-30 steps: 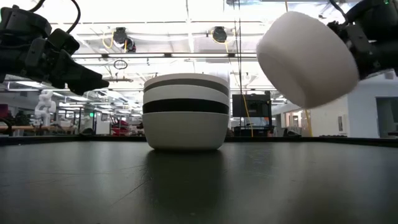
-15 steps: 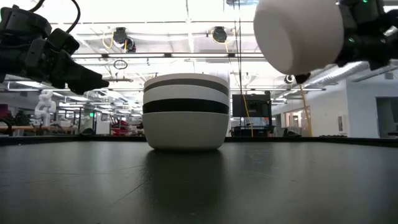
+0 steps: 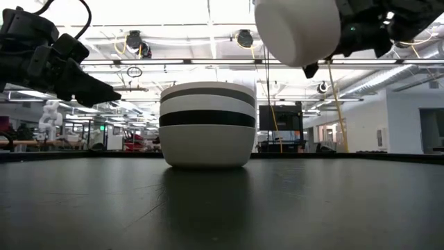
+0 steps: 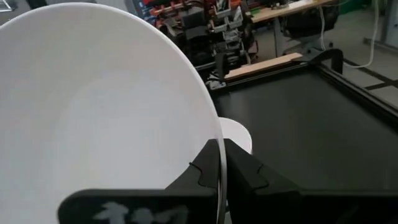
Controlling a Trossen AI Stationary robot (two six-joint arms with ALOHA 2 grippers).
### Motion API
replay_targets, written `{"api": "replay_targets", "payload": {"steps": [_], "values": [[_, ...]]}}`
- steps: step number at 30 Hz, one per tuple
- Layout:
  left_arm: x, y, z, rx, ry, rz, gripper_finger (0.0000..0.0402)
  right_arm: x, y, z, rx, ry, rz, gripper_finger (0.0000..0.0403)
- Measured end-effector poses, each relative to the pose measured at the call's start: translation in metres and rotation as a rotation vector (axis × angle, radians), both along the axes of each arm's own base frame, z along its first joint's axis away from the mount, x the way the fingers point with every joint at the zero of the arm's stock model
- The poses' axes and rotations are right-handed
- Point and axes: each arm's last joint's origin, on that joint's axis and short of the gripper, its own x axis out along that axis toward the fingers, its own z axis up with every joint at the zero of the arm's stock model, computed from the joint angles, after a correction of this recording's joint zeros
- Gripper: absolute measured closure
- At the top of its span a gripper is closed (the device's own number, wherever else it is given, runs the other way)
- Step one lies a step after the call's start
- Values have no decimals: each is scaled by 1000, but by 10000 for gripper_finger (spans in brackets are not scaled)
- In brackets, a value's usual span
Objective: Nest bowls inside each other
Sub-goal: Stack the white bowl on top of the white bowl
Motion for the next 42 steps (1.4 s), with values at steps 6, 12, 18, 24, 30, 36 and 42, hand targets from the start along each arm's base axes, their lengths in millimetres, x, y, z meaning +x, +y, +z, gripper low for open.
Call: {"api": "replay_targets", "payload": {"steps": [6, 12, 18, 24, 30, 36, 42], "values": [[0, 0, 0, 0, 1, 0, 179, 7, -19, -2, 30, 30, 1, 403], [0, 0, 0, 7, 1, -1, 179, 16, -29, -5, 63, 57, 23, 403], [0, 0, 0, 10, 1, -2, 179, 36, -38, 11, 96, 47, 89, 403], [0, 0, 0, 6, 1, -2, 179, 50, -46, 19, 91, 94, 103, 403], [0, 0, 0, 6, 1, -1, 179, 57, -52, 18, 102, 130, 100, 403], [0, 0, 0, 3, 1, -1, 179, 55, -53, 16, 123, 141, 134, 403], [0, 0, 0, 3, 1, -1, 179, 54, -53, 16, 123, 141, 134, 403]]}}
